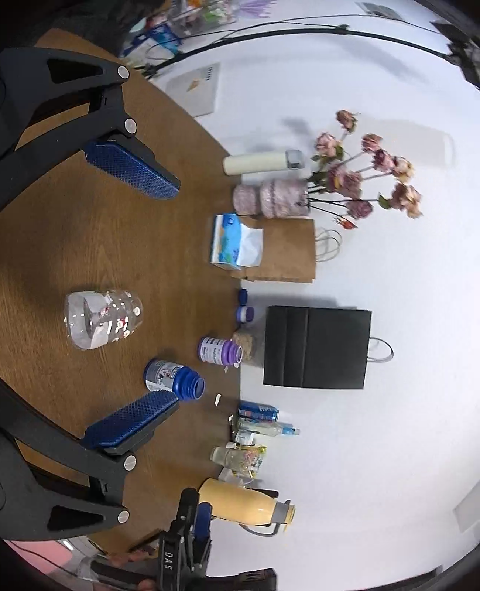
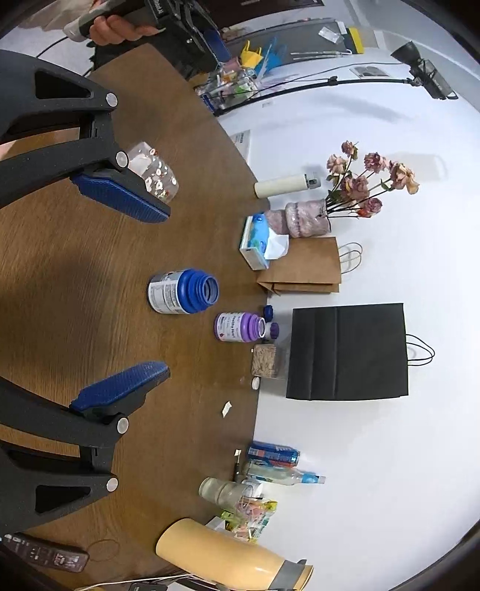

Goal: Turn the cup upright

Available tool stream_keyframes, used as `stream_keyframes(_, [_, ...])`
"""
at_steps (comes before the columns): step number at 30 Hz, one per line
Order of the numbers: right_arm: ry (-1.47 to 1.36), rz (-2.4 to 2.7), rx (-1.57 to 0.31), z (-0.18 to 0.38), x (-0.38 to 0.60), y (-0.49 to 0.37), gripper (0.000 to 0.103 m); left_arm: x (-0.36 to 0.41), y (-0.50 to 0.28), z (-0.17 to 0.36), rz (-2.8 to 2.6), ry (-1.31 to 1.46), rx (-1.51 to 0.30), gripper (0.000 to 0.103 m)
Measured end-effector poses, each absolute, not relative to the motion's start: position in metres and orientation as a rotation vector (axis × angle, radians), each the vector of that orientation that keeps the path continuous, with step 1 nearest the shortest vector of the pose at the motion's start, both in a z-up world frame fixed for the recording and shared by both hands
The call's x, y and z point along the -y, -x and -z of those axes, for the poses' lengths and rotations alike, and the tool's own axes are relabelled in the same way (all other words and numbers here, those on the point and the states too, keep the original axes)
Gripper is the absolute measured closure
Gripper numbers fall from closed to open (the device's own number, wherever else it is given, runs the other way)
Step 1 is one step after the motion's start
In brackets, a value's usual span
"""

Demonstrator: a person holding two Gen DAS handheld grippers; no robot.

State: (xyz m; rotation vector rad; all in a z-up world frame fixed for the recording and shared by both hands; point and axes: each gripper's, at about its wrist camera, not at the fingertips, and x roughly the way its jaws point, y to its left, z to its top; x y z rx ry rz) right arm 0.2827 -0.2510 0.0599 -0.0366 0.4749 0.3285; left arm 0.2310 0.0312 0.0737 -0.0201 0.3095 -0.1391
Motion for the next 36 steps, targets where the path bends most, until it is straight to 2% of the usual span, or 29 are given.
stream_keyframes(5, [-0.005,-0.316,-0.449,-0.058,0.254,-0.273,0.021,-0.03,-0.215,-0.074,0.162,0.03,-0.28,0.0])
stream_keyframes(10, [-0.012,-0.28,-0.387,-0.045,0.255,-0.233,0.021,-0.028,-0.166,-0.065,0.097,0.03,-0.201,0.0])
stream_keyframes(17, [0.023,-0.255,-0.252,-0.012,0.251,-0.136,0.02,-0.019,-0.071,-0.025,0.03,-0.047,-0.118,0.0])
stream_keyframes(23, [-0.033,-0.225,-0.221,0.023,0.248,-0.051,0.02,-0.012,-0.007,0.011,0.033,-0.016,-0.079,0.0])
stream_keyframes(36, [0.0,-0.26,-0.196,0.028,0.237,-0.027,0.02,-0.008,-0.003,0.007,0.022,-0.014,-0.065,0.0])
